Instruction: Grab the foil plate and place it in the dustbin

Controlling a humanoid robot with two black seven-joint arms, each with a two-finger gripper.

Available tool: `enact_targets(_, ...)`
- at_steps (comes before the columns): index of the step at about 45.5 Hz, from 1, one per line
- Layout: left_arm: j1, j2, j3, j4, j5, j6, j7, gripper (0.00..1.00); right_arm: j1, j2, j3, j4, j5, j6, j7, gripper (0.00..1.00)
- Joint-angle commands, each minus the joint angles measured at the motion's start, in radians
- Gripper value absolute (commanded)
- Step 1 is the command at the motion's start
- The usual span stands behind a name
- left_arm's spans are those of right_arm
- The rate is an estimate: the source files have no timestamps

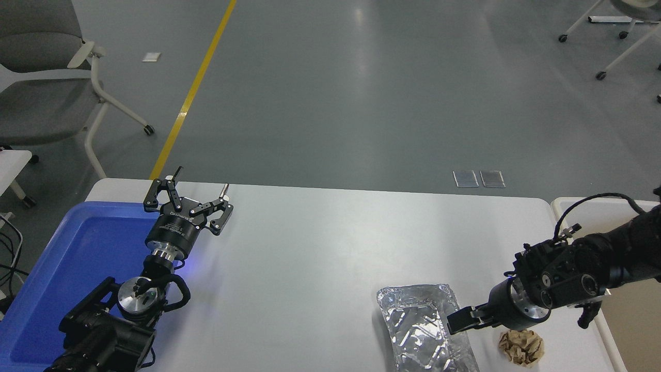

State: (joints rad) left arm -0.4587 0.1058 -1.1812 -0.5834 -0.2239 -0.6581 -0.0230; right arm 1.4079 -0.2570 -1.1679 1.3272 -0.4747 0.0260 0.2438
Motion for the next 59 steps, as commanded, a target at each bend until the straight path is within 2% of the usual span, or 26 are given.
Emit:
enact_targets(1, 0.000, 0.000, 0.000, 0.001, 0.000, 0.000, 0.000, 0.99, -0.087, 0.021, 0.013, -0.046, 0.002, -0.077, 0.000, 0.99)
enact_targets(12, 0.000, 0.000, 0.000, -0.001, 0.000, 0.000, 0.000, 0.99, -0.150, 0.028, 0.013, -0.072, 0.001, -0.143, 0.002, 0.97)
enact_targets(16, 0.000, 0.000, 0.000, 0.001, 0.000, 0.000, 0.000, 0.99, -0.167, 0.030, 0.013, -0.086, -0.004, -0.166, 0.002, 0.90)
enact_targets(21, 0.000, 0.002, 0.000, 0.001, 0.000, 0.000, 0.000, 0.99, -0.176, 0.030, 0.011, -0.088, -0.005, -0.190, 0.003, 0.85)
enact_targets(22, 0.000, 0.000, 0.000, 0.001, 0.000, 0.000, 0.000, 0.99, -0.178, 0.033, 0.010, -0.088, -0.005, -0.192, 0.003, 0.81)
enact_targets(24, 0.000, 0.000, 0.000, -0.001, 0.000, 0.000, 0.000, 0.99, -0.182, 0.048, 0.010, -0.086, -0.007, -0.193, 0.005, 0.66)
enact_targets(28, 0.000, 0.000, 0.000, 0.001, 0.000, 0.000, 0.000, 0.99, -0.175, 0.064, -0.004, -0.085, -0.047, -0.195, 0.006, 0.17)
enact_targets(30, 0.000, 0.000, 0.000, 0.001, 0.000, 0.000, 0.000, 0.99, -0.170, 0.064, -0.006, -0.082, -0.085, -0.196, 0.006, 0.00)
enact_targets(35, 0.000, 0.000, 0.000, -0.001, 0.000, 0.000, 0.000, 0.99, -0.152, 0.059, -0.009, -0.072, -0.130, -0.207, 0.009, 0.00)
enact_targets(59, 0.000, 0.000, 0.000, 0.001, 0.000, 0.000, 0.000, 0.99, -0.070, 0.055, -0.058, -0.046, -0.124, -0.219, 0.022, 0.00)
